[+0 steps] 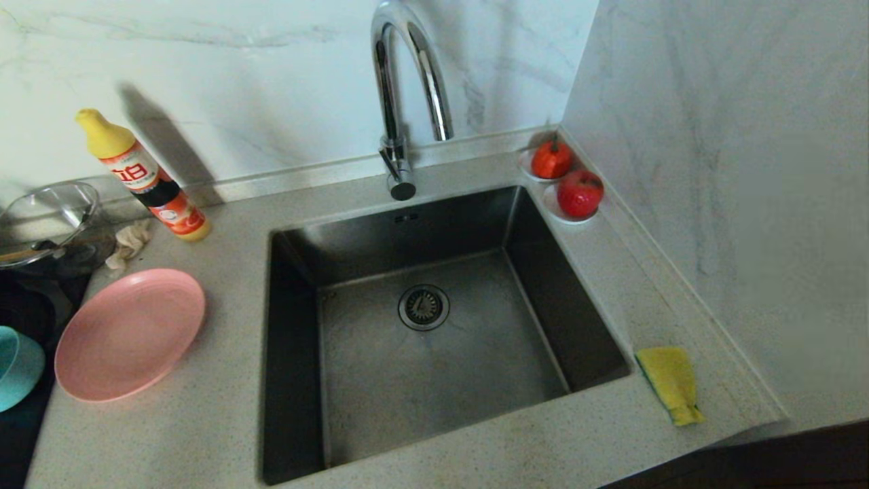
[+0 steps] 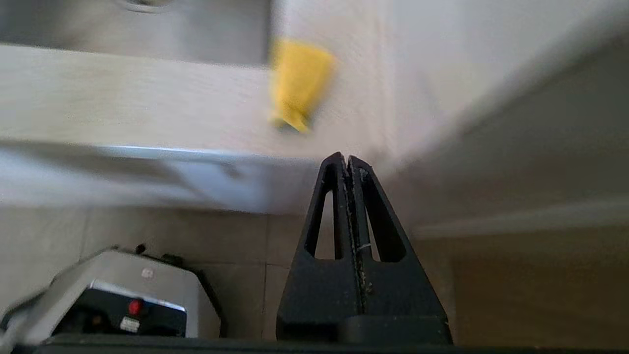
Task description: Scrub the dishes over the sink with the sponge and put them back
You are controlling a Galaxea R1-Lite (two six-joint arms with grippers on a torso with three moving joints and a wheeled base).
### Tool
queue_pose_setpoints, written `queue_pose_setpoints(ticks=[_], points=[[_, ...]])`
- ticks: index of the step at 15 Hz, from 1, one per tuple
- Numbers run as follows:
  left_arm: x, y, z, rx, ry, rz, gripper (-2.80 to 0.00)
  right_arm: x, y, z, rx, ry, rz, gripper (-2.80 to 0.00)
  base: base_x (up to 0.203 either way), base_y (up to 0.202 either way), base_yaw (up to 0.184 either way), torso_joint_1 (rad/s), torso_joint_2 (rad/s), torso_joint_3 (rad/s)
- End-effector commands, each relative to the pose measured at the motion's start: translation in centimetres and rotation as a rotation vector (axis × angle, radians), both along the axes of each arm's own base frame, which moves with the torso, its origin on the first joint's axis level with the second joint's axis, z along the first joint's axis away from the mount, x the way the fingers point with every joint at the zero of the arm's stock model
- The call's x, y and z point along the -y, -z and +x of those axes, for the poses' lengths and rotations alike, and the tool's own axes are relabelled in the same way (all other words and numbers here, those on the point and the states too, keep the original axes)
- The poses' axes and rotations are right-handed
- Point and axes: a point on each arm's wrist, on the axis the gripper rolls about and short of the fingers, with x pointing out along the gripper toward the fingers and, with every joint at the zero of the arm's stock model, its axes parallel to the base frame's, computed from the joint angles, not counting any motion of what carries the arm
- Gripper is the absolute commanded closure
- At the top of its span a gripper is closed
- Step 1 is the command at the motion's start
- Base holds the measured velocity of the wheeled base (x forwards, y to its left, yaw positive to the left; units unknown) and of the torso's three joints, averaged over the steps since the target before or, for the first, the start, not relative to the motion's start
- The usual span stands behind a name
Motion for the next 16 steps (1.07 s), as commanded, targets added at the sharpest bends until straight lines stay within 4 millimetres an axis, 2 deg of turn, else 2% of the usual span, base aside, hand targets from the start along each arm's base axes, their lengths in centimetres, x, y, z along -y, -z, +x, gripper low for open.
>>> queue_pose_setpoints(ticks=[1,3,5,8,16], points=[[0.0,0.0,0.0,0.004,0.0,0.0,0.0,0.2,2.5,-0.2,-0.031,0.007,0.002,0.0,0.0,0.0,0.0,0.0,0.0,0.0],[0.0,0.0,0.0,0.004,0.0,0.0,0.0,0.3,4.7,-1.0,0.021,0.034,0.005,0.0,0.0,0.0,0.0,0.0,0.0,0.0],[0.0,0.0,0.0,0.004,0.0,0.0,0.0,0.3,7.7,-1.0,0.044,0.048,0.008,0.0,0.0,0.0,0.0,0.0,0.0,0.0],[0.0,0.0,0.0,0.004,0.0,-0.001,0.0,0.2,8.8,-0.2,0.103,0.061,0.095,0.0,0.0,0.0,0.0,0.0,0.0,0.0],[0.0,0.0,0.0,0.004,0.0,0.0,0.0,0.2,8.9,0.0,0.127,0.06,0.118,0.0,0.0,0.0,0.0,0.0,0.0,0.0]])
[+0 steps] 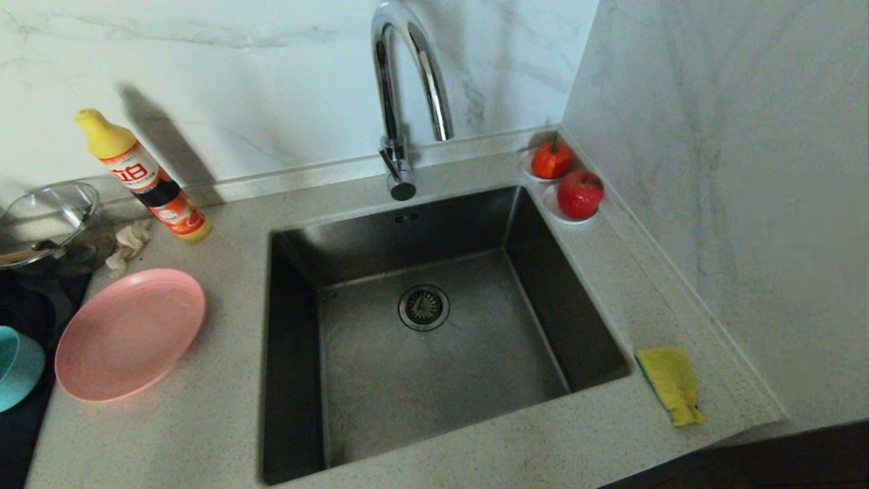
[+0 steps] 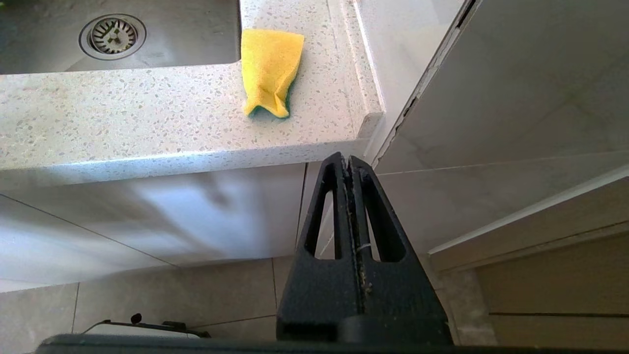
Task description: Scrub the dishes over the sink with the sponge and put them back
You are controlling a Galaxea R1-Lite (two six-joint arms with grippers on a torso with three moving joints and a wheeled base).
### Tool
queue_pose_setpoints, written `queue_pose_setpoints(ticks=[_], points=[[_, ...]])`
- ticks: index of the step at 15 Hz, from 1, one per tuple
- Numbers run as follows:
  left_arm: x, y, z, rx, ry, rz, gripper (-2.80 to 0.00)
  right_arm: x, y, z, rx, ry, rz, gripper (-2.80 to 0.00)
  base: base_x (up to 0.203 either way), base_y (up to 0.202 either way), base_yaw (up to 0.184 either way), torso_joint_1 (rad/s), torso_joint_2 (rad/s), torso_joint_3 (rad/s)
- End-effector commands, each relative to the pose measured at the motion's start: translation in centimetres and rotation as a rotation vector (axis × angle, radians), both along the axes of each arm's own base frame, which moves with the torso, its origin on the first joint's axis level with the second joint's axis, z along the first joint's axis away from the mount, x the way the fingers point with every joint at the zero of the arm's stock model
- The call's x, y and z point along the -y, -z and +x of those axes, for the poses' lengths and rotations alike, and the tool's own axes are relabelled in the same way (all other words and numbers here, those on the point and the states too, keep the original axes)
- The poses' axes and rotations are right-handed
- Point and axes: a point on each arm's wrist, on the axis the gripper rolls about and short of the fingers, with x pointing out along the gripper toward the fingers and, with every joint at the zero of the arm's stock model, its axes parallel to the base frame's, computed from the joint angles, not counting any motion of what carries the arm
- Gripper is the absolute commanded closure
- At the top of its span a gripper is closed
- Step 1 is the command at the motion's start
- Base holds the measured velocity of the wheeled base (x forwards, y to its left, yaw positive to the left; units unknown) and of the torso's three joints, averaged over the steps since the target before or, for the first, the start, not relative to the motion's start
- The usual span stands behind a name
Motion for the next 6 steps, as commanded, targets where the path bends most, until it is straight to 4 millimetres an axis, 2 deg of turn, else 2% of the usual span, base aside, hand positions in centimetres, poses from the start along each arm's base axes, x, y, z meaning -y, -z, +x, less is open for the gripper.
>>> queue_pose_setpoints(ticks=[1,6], points=[[0.0,0.0,-0.03,0.004,-0.001,0.001,0.0,0.0,0.02,0.03,-0.005,0.0,0.001,0.0,0.0,0.0,0.0,0.0,0.0,0.0],[0.0,0.0,-0.03,0.004,0.001,0.0,0.0,0.0,0.04,0.05,-0.002,0.0,0.027,0.0,0.0,0.0,0.0,0.0,0.0,0.0]])
